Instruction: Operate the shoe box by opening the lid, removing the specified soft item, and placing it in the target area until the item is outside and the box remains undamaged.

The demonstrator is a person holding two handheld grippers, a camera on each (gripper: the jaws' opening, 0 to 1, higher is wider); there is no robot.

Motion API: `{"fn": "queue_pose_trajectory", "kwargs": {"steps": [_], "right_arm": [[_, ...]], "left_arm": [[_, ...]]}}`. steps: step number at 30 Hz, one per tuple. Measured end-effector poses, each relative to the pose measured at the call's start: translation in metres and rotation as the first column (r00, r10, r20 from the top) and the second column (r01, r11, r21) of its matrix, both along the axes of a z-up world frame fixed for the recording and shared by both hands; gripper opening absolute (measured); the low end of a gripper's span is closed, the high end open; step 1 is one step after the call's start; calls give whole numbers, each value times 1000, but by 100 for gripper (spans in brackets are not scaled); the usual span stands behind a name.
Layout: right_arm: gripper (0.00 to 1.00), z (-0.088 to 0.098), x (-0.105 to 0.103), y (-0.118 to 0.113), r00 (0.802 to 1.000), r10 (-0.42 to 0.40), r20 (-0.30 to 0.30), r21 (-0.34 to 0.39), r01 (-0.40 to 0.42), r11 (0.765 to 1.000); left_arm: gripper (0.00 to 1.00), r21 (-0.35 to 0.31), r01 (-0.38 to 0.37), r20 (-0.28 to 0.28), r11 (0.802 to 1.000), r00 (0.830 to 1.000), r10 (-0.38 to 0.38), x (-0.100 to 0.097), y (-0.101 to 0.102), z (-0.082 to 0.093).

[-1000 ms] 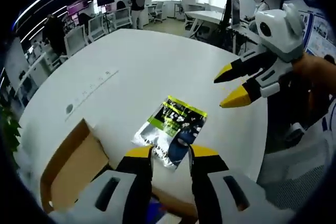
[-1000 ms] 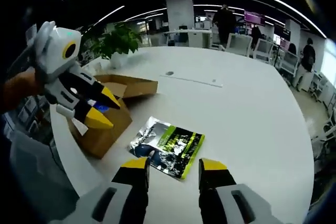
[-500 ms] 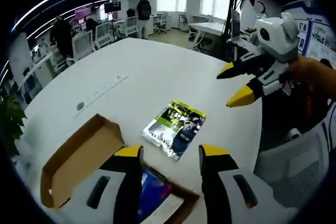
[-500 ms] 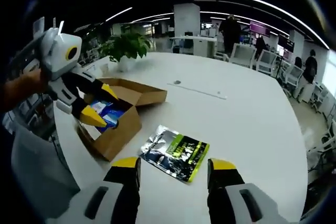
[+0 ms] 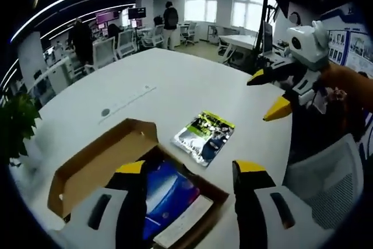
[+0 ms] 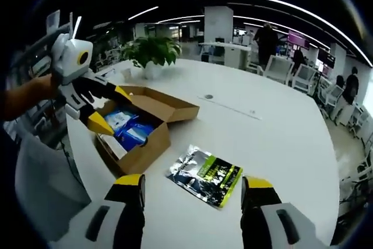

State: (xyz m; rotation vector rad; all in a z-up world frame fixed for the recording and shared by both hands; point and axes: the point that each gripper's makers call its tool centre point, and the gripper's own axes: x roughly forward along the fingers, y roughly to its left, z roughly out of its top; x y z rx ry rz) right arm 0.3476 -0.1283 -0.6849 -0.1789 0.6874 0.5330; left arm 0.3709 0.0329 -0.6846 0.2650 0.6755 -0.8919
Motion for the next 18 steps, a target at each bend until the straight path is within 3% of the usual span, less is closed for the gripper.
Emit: {"fn": "queue_pose_trajectory", "kwargs": {"steps": [7, 18], "right_arm": [[73, 10, -1, 22, 998, 60, 22, -1, -60, 998], [80, 9, 0, 56, 988, 153, 26, -4, -153, 988]], "left_arm": [[72, -27, -38, 5, 999, 999, 38, -3, 26, 4], [83, -52, -116, 22, 992, 993, 117, -10, 72, 11]]}}
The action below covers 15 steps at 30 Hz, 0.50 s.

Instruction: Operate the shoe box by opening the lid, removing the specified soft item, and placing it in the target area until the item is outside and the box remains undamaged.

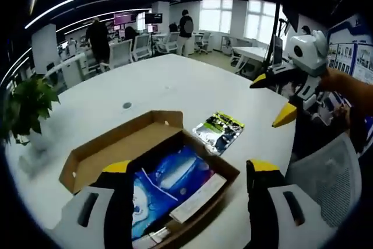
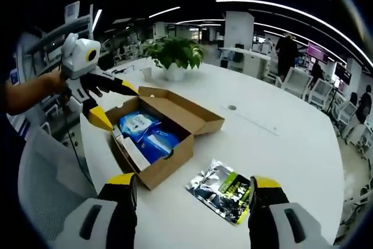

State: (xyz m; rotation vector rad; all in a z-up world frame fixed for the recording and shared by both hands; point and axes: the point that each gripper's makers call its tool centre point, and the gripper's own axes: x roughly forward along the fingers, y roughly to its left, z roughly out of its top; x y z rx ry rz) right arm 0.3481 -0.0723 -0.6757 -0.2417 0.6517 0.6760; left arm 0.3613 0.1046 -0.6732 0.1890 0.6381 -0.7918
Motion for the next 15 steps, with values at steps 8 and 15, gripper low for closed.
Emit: {"fn": "queue_pose_trajectory", "kwargs": {"steps": [8, 15], "right_arm": [[80, 0, 4, 24, 998, 58, 2, 2, -58, 998], [79, -2, 5, 43, 995, 103, 4, 3, -103, 995]], "left_arm": [[86, -4, -69, 3, 998, 998, 69, -3, 32, -2], [89, -11, -119, 4, 993, 993, 119, -10, 55, -5]]}}
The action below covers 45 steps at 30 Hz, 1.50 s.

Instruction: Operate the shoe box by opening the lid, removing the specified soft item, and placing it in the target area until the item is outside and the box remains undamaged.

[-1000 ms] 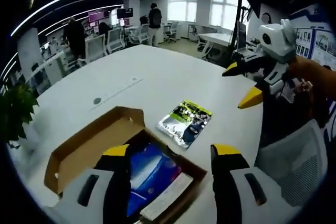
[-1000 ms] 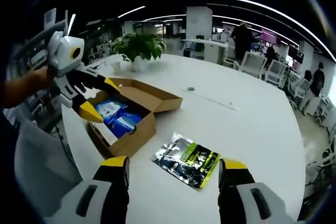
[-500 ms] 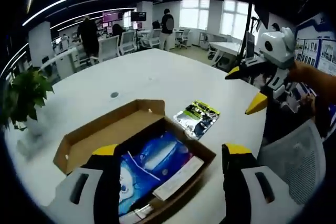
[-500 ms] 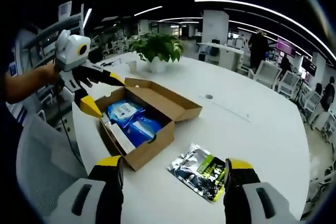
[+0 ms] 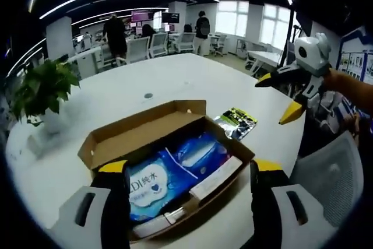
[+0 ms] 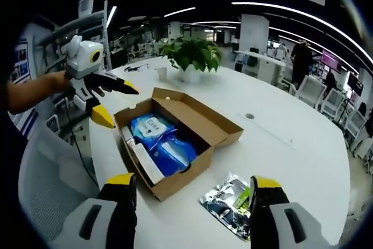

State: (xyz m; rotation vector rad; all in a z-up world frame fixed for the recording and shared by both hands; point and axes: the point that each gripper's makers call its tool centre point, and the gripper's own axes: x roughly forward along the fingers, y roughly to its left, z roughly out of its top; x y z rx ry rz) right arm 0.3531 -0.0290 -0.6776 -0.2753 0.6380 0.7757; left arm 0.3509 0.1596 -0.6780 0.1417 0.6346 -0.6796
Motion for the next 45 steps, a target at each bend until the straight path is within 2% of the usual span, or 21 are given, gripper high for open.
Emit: {"fn": "queue_pose_trajectory", "kwargs": {"steps": [6, 14, 27, 41, 45], "right_arm": [[77, -2, 2, 14, 1000, 26, -2, 8, -26, 1000], [73, -6, 5, 32, 999, 50, -3, 24, -50, 998], [65, -18, 9, 59, 997, 69, -20, 61, -68, 996], [52, -32, 11, 85, 996, 90, -28, 99, -87, 991], [45, -36, 12, 90, 996, 86, -32, 108, -82, 991]], "left_arm": [[93, -5, -52, 4, 999, 999, 52, -4, 23, -4], [89, 0, -107, -3, 994, 994, 107, -10, 47, -11], [70, 12, -212, 1, 977, 977, 212, -11, 85, -28], [48, 47, -284, -43, 958, 957, 286, -12, 108, -53], [44, 55, -307, -66, 950, 948, 310, -13, 114, -60]]}}
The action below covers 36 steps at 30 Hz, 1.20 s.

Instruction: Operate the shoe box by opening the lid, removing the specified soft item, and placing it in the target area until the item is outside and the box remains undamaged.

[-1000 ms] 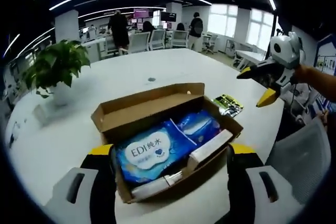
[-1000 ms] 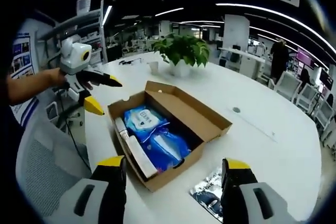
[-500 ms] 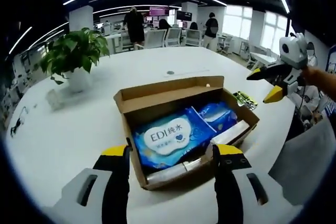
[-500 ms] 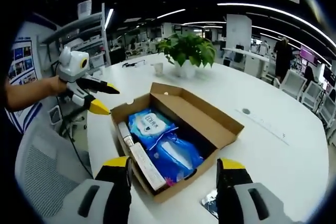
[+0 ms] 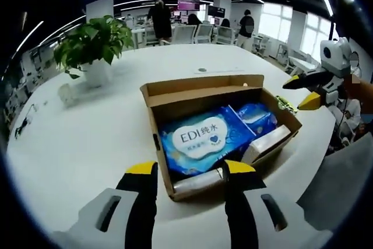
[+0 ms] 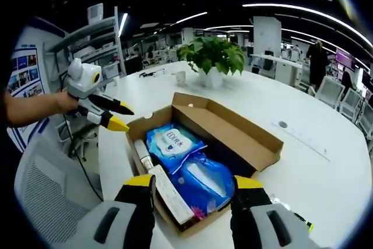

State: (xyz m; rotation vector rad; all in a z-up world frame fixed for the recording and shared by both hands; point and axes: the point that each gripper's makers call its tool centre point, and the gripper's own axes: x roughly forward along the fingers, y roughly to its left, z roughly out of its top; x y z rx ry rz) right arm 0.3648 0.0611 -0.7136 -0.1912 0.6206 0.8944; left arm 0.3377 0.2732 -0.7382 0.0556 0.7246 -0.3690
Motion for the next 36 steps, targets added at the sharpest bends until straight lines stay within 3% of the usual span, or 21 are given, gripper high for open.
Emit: {"fn": "queue_pose_trajectory", "kwargs": {"steps": [10, 13, 36], "right_arm": [[37, -8, 4, 12, 1000, -24, -13, 26, 24, 999], [29, -9, 6, 14, 999, -46, -11, 36, 47, 998], [25, -32, 11, 43, 996, -51, -70, 35, 54, 998]], "left_arm": [[32, -1, -39, -28, 999, 999, 39, -3, 10, -11], [28, -3, -54, -42, 999, 998, 54, -4, 12, -13], [5, -18, -163, -63, 986, 985, 162, -6, 28, -21]]}}
